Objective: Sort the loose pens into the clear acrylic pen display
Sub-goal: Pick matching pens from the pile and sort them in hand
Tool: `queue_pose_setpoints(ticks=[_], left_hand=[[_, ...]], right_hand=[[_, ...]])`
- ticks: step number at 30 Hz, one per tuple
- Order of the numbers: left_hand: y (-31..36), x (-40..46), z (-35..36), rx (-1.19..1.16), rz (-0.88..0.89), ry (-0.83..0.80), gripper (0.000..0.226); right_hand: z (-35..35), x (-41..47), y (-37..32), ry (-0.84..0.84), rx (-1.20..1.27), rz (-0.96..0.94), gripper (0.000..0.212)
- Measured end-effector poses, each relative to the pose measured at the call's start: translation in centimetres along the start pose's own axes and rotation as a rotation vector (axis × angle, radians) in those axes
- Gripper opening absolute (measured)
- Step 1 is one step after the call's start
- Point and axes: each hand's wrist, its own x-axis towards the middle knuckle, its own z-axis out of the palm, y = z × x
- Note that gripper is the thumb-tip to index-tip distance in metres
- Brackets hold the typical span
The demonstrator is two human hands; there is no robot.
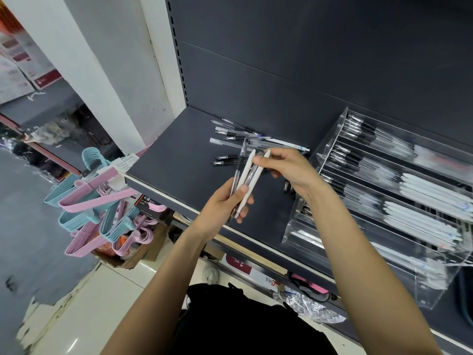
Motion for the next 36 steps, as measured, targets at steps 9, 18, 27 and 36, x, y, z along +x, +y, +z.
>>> queue_pose_setpoints(ticks=[9, 18, 27, 36], left_hand=[[-0.9, -1.0, -1.1, 0.146, -0.086, -0.106, 0.023], [-0.7, 1.3, 0.6, -0.306, -0.133, 0.316, 0.023], [-0.2, 3.1, 2.1, -0.406, -0.085, 0.458, 0.051], [-1.4, 1.3, -0.1, -0.188, -0.086, 0.318, 0.019]], right_hand=[[-0.9, 0.5, -1.3, 0.281, 0.149, -0.052, 0.018], [2.7, -3.0, 0.2, 0.404, 0.214, -0.126, 0.016], [8.6, -4.9, 4.1, 0.664, -0.763, -0.616, 0.010], [5.6, -5.4, 4.1, 0.470, -0.398, -0.373, 0.022]])
